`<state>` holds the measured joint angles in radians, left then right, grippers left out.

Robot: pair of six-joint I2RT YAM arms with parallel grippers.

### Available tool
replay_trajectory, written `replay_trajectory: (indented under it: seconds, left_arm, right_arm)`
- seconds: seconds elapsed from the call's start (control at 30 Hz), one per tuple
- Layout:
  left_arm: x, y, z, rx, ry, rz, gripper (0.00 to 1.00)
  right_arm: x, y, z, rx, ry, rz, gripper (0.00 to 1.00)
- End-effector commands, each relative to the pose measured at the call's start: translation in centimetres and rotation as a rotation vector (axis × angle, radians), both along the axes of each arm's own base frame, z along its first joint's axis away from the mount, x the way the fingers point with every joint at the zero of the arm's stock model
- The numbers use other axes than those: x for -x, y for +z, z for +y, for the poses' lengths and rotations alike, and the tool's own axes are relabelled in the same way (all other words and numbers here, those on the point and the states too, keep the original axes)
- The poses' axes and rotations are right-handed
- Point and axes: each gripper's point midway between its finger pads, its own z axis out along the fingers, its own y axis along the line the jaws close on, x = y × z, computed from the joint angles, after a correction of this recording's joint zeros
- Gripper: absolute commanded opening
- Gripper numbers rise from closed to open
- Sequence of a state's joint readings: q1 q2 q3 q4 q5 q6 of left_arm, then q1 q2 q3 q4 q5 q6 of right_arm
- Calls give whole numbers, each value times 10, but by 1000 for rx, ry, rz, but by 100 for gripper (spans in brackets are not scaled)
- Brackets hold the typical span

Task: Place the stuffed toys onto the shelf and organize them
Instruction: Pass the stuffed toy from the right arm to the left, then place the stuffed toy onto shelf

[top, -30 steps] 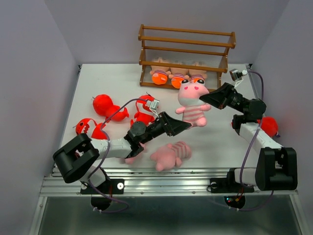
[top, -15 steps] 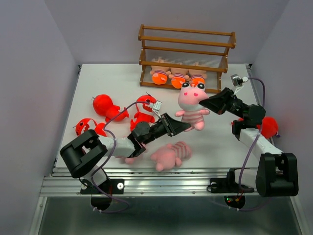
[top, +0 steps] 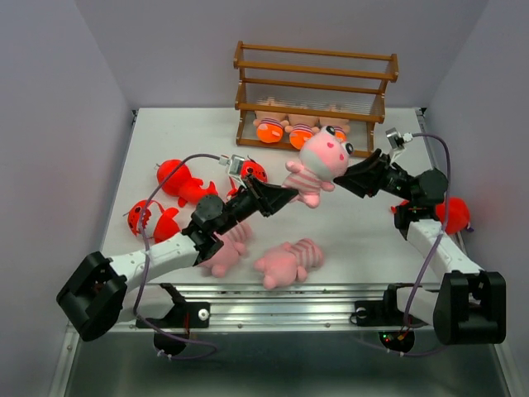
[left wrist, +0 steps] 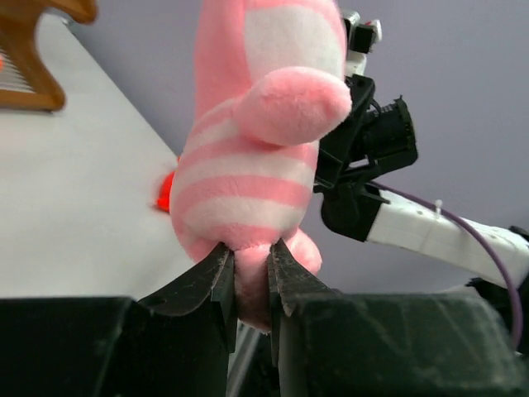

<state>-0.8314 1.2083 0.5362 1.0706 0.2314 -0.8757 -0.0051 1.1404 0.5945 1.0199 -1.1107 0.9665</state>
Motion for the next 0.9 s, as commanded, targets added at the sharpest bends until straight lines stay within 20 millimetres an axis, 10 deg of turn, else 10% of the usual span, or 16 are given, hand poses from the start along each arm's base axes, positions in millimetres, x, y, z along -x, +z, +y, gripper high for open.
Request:
replay_trajectory:
  seconds: [0.0,0.03,0.1,0.27,0.5,0.87]
  left_arm:
    - [-17,31,19,-66,88,-153,0]
    - [-22,29,23,-84,99,-157,0]
    - [-29,22,28,-137,107,-159,0]
    - [-57,5,50,-241,171,-146,0]
    - [-122,-7,86,-380,216,-134,0]
    - [-191,-34,89,-505,79,9,0]
  right_arm:
    - [1,-3,0,86,24,-63,50]
    - [0,-2,0,90,23,-69,77]
    - [-2,3,-3,102,12,-96,100]
    - [-8,4,-10,148,-24,-138,100]
    - [-27,-51,-29,418,-107,-201,100]
    - [-14,-45,-40,495,-147,-272,100]
